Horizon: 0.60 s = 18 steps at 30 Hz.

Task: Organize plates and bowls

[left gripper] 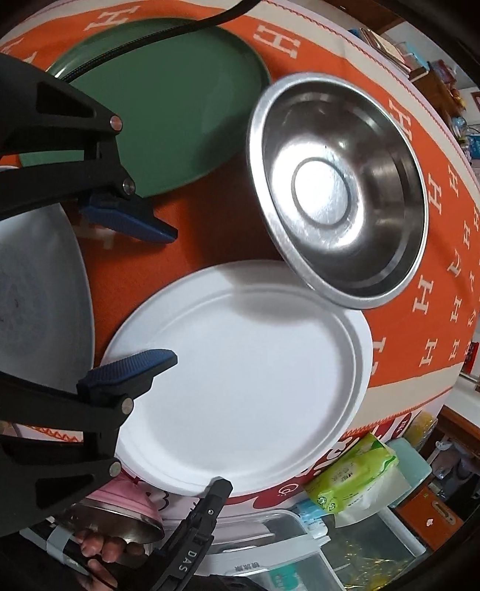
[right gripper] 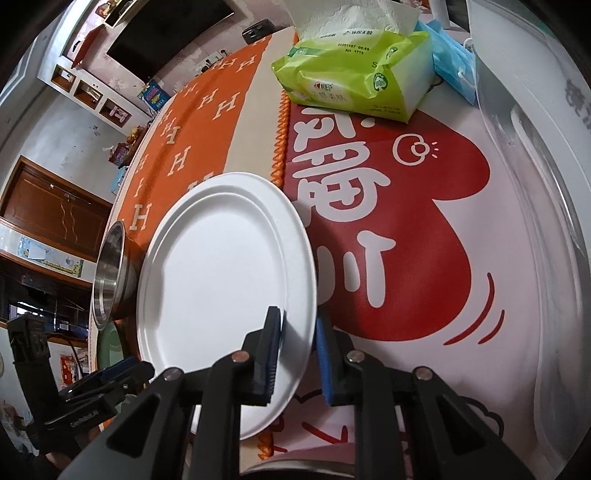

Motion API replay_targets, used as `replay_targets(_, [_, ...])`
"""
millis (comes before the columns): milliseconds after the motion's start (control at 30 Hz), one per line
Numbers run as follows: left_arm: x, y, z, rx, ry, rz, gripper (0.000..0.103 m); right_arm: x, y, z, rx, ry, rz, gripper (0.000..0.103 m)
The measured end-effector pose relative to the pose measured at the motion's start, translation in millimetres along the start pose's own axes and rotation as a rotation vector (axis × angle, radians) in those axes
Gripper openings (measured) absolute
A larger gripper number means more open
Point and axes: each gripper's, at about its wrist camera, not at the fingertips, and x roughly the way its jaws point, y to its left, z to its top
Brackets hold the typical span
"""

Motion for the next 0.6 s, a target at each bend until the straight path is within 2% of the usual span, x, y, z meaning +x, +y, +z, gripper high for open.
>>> replay_targets(133, [7,-3,1,0.011,0.008,-0.004,0.048,0,0,-1,0.007,0.0,0.001,0.018])
replay_targets(167, [7,-4,1,0.018,0.005,-0.008,0.041,1,0,-1,0.01,0.0,0.001,0.018])
replay_targets(267, [8,-7,2,0.029,0.0,-0.014,0.04,2,-1,-2,0.022,0.002,0.004,0.018])
replay_targets(300, [8,-7,2,0.031,-0.003,-0.017,0.036,2,-1,-3,0.03,0.005,0.008,0.018])
replay_targets(600, [-1,-7,0,0.034,-0.048,-0.027,0.035,-13,6,-5,0.027,-0.032,0.006,0.018])
